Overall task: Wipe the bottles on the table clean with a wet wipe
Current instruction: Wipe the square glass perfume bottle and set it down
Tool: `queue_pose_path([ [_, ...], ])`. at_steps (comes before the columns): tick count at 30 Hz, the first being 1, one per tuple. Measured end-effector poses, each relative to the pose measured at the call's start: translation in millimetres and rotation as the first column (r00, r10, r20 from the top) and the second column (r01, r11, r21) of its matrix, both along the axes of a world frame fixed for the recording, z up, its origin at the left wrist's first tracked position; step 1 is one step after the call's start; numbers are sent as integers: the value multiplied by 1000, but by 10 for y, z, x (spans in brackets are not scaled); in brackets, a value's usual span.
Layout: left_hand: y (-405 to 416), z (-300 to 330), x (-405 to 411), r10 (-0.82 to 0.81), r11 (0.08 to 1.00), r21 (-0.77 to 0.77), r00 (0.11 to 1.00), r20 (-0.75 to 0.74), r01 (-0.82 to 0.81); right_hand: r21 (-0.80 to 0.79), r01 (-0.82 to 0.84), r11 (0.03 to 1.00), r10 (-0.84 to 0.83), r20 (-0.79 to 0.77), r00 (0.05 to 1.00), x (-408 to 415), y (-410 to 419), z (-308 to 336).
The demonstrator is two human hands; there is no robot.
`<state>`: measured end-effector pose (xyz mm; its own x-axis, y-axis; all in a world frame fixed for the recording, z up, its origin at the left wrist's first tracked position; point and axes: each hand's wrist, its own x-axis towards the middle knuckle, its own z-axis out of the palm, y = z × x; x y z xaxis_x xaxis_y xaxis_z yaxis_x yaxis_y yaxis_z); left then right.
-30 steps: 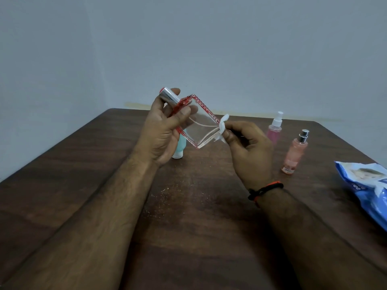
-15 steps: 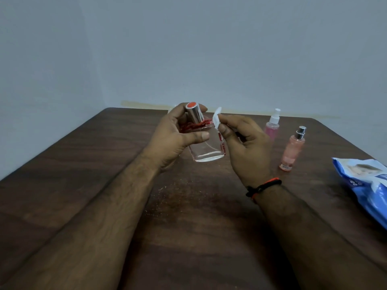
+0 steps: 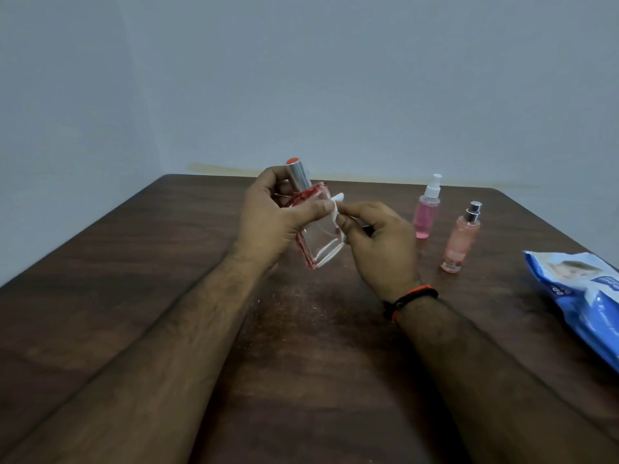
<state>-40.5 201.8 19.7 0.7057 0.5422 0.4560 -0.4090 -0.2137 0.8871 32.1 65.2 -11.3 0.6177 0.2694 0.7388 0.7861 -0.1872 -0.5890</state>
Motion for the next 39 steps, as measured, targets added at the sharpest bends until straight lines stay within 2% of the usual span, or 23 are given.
queue_pose_path([
  [7, -104, -54, 6, -67, 979, 187, 995, -72, 79, 111, 42, 993, -42, -9, 999, -4, -13, 37],
  [15, -67, -95, 30, -39, 949, 307, 993, -114, 73, 73, 11, 997, -9, -23, 1000, -14, 10, 22],
  [22, -79, -103, 47, -12, 941, 333, 991, -133, 55, 6, 31, 1000, -31, -27, 999, 18, 27, 23],
  [29, -18, -65, 18, -186, 914, 310, 949, -253, 262, -8, 45, 999, -45, -44, 998, 50, -10, 36],
  [34, -3, -66, 2, -70, 825, 530, 966, -248, 196, -8, 59, 998, -59, -33, 998, 38, 4, 3],
  [39, 0, -38, -15, -36, 801, 572, 967, -253, 179, 14, 53, 999, -52, -65, 997, 33, -5, 23],
])
